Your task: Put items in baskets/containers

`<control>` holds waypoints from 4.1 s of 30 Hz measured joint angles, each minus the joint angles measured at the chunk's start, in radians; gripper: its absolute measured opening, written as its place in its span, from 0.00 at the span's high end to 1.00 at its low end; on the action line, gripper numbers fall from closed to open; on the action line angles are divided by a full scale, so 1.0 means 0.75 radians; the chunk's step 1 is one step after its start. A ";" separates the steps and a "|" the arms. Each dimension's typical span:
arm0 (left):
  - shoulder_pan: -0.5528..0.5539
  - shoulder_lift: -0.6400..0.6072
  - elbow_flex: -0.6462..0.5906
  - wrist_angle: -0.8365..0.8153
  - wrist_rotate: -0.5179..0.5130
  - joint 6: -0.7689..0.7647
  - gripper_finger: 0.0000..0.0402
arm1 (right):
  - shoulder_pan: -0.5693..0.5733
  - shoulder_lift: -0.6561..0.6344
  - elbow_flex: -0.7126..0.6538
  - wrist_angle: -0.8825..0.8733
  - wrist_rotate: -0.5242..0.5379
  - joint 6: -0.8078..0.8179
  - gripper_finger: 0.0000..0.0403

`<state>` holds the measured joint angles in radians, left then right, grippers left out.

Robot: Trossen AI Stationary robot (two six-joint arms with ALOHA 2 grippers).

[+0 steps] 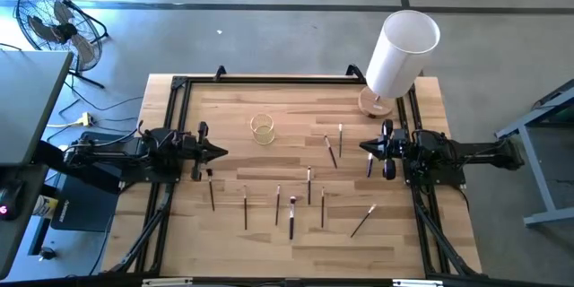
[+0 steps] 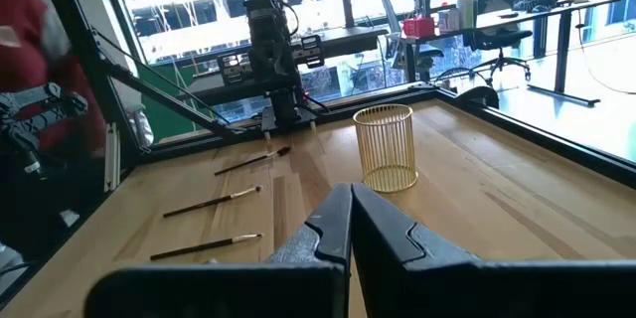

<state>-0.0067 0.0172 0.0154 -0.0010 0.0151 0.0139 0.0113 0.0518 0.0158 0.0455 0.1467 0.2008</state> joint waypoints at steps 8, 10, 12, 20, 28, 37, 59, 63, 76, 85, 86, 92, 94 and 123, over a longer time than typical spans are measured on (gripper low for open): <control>0.000 0.000 0.000 0.000 0.000 0.000 1.00 | 0.000 0.000 0.000 0.000 0.000 0.000 0.99; 0.000 0.000 0.000 0.000 0.000 0.000 1.00 | 0.000 0.000 -0.001 0.000 0.000 0.000 0.99; 0.000 0.000 0.000 0.000 0.000 0.000 1.00 | -0.001 0.000 0.000 0.000 0.000 0.000 0.99; 0.000 0.000 0.000 0.000 0.000 0.000 1.00 | 0.000 0.000 -0.001 0.000 0.000 0.000 0.99; 0.000 0.001 0.000 0.045 0.000 0.000 1.00 | 0.000 0.000 -0.001 0.000 0.000 0.000 0.99; -0.001 0.242 0.187 0.010 -0.112 -0.003 1.00 | 0.000 0.000 0.000 0.000 0.000 0.000 0.99; 0.000 1.558 1.125 -1.411 -0.631 -1.423 1.00 | 0.000 0.000 0.000 -0.003 0.000 0.000 0.99; 0.001 1.594 1.060 -1.447 -0.484 -1.577 0.98 | 0.000 0.000 0.000 -0.003 0.000 0.000 0.99; 0.000 1.592 0.858 -1.381 -0.079 -1.972 0.70 | -0.001 0.000 0.000 -0.003 0.000 0.000 0.99; 0.000 1.592 0.738 -1.171 0.051 -2.052 0.67 | 0.000 0.000 -0.001 -0.004 0.000 0.000 0.99; 0.000 1.592 0.725 -1.142 0.063 -2.058 0.67 | 0.000 0.000 0.000 -0.004 0.000 0.000 0.99; 0.000 1.594 0.655 -1.069 0.087 -2.155 0.67 | 0.000 0.000 0.000 -0.004 0.000 0.000 0.99; 0.000 1.593 0.629 -1.058 0.086 -2.173 0.67 | -0.001 0.000 0.000 -0.004 0.000 0.000 0.99; -0.077 1.601 1.160 -0.990 -0.514 -1.744 0.97 | 0.000 0.001 0.000 -0.004 0.000 0.000 0.99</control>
<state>-0.0647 1.2179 0.8853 -0.7438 -0.3706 -1.2943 0.0112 0.0525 0.0155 0.0425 0.1467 0.2008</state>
